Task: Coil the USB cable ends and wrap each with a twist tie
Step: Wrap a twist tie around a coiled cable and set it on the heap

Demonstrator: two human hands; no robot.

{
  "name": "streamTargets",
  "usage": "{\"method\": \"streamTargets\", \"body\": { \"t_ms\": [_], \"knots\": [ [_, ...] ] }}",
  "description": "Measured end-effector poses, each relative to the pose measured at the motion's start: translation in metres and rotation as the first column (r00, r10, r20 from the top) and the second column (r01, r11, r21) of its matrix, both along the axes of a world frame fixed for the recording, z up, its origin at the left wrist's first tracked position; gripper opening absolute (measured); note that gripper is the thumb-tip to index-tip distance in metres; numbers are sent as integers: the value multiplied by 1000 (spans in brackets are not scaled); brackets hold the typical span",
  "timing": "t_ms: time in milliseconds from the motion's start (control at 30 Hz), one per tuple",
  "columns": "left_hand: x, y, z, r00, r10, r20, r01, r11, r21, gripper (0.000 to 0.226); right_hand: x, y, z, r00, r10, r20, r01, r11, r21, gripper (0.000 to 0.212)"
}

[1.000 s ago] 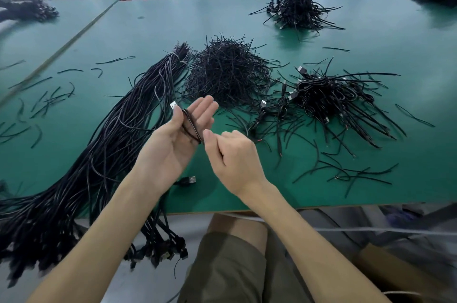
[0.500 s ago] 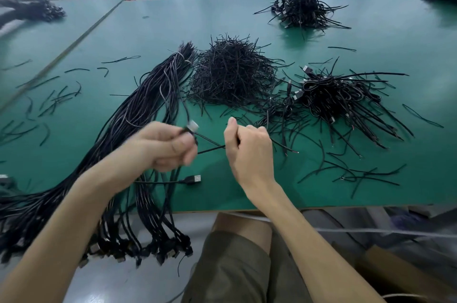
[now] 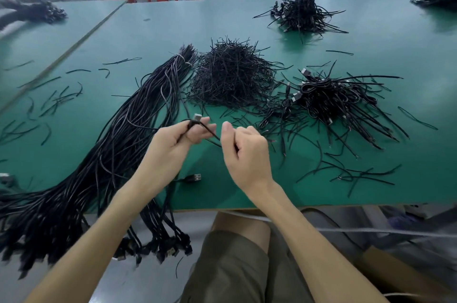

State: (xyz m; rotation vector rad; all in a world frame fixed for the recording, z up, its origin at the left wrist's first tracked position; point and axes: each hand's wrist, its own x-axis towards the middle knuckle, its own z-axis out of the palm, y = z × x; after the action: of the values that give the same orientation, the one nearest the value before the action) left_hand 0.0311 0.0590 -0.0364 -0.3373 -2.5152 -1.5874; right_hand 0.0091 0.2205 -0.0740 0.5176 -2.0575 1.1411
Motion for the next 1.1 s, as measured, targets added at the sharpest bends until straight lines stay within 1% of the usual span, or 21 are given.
{"method": "streamTargets", "body": {
  "t_ms": [33,67,100,133,167,233,300,333,400,467,533,600,667,767,833,900,967,1100],
  "knots": [
    [0,5,-1,1000,-9,23,6,991,134,32,1,-1,0,999,19,-32,-18,999,36,48],
    [1,11,-3,997,-28,79,4,957,291,34,2,-2,-1,998,33,-52,-30,997,70,47],
    [2,18,-4,985,-69,161,-15,881,474,37,2,-3,-2,997,37,-64,-31,995,98,47],
    [2,25,-5,962,-130,241,-57,767,639,40,2,-3,-3,997,34,-70,-26,992,120,46],
    [1,31,-4,934,-191,302,-113,645,756,43,2,-2,-4,997,29,-71,-19,990,137,46],
    [-2,39,0,883,-293,367,-214,444,870,44,3,-3,-4,999,15,-51,-6,986,169,47],
    [-8,40,4,859,-349,375,-283,287,915,38,3,-4,-5,999,-3,-36,10,982,187,47],
    [-9,39,6,853,-359,378,-308,236,922,32,3,-4,-6,999,-7,-39,15,981,195,47],
    [-12,35,8,846,-370,384,-346,167,923,21,3,-5,-7,998,-10,-54,23,972,232,46],
    [-14,28,10,849,-371,376,-358,118,926,23,3,-7,-9,999,-19,-46,30,963,269,47],
    [-15,20,11,865,-361,349,-335,101,937,35,3,-7,-9,1000,-29,-7,30,957,289,51],
    [-16,15,12,875,-350,335,-307,135,942,40,2,-8,-9,999,-25,21,16,941,339,52],
    [-15,12,11,881,-335,333,-280,198,940,37,1,-9,-11,999,-19,32,5,924,382,51],
    [-16,12,10,895,-312,318,-227,295,928,38,1,-10,-12,999,-34,22,22,919,394,46],
    [-16,12,10,902,-315,296,-199,305,931,39,2,-11,-12,998,-56,11,47,914,403,44],
    [-16,12,11,907,-319,275,-184,288,940,40,3,-12,-12,998,-66,6,58,910,411,43],
    [-15,11,12,912,-321,256,-182,242,953,39,3,-11,-10,998,-67,13,56,911,409,45],
    [-17,1,16,924,-333,186,-182,45,982,45,0,-11,-12,996,-76,56,45,902,430,47]
  ]
}}
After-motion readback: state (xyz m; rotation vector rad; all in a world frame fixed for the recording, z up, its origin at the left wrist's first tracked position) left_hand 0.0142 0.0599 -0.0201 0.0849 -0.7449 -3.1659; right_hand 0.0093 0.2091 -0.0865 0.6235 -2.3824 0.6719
